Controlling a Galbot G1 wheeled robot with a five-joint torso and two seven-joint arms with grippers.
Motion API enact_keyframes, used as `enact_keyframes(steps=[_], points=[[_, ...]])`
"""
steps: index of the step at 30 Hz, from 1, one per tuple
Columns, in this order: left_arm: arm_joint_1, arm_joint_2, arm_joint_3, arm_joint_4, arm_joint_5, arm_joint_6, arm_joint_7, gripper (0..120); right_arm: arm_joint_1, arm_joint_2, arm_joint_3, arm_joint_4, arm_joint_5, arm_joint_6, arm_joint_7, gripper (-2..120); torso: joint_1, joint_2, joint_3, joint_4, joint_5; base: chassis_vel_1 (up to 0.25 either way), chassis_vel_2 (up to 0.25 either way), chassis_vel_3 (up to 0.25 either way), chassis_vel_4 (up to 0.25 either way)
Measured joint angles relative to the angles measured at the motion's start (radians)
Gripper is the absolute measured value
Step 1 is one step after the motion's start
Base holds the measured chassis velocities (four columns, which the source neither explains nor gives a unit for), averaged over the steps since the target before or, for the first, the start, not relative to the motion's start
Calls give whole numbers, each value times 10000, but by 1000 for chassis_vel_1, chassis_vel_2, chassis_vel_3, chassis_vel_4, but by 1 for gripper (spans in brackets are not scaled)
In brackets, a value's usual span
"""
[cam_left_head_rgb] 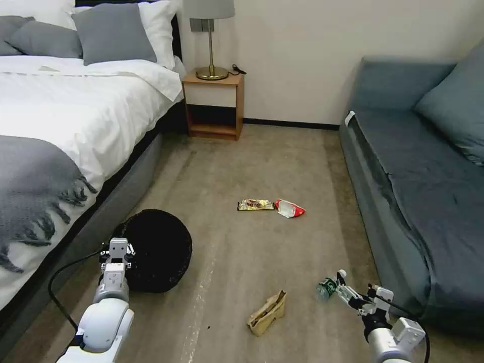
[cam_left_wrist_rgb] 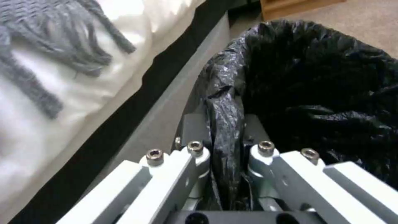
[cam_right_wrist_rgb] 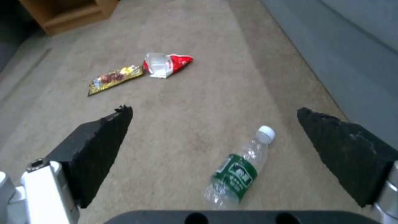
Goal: Pick up the trash bin, then pick up the garbage on the floor and place it into the trash bin.
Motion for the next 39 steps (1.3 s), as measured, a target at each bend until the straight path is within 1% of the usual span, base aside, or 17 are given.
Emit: enact_keyframes(steps=[14,21,25,26,28,29,32,33,35,39], points=[[47,18,38,14,39,1,0,7,-22,63,-35,-62,-134,68,18,100,0,0,0,0,0,-86,89,89,-97],[-1,14,35,162,39,-47,8,7,54,-118,-148,-70,-179,-100,15,100,0,0,0,-1,0,-35,28,26,-31],[-45,20,12,264,40,-78,42,7,170,-345,-246,-76,-222,-333,4,100,-1,0,-1,0,-1,0,0,0,0],[-57,30,-13,290,40,-124,100,7,251,-507,-310,-95,-247,-478,-35,100,-1,0,0,1,1,0,0,0,0],[-74,44,-50,343,136,-373,299,7,322,-778,-392,-80,-269,-840,-308,100,0,0,0,1,0,0,0,0,0],[-74,44,-50,343,136,-373,299,7,322,-778,-392,-80,-269,-840,-308,100,0,0,0,1,0,0,0,0,0],[-121,-13,-77,399,261,-621,532,7,493,-1201,-648,57,-313,-1437,-686,100,0,0,0,0,-1,0,0,0,0],[-121,-13,-77,399,261,-621,532,7,493,-1201,-648,57,-313,-1437,-686,100,0,0,0,0,-1,0,0,0,0],[-135,-66,-83,397,316,-660,601,7,671,-1441,-879,80,-216,-1789,-702,100,0,0,0,0,0,0,0,0,0],[-125,-132,-84,348,403,-675,671,7,880,-1737,-1219,52,-129,-2162,-728,100,0,0,0,1,-1,0,0,0,0]])
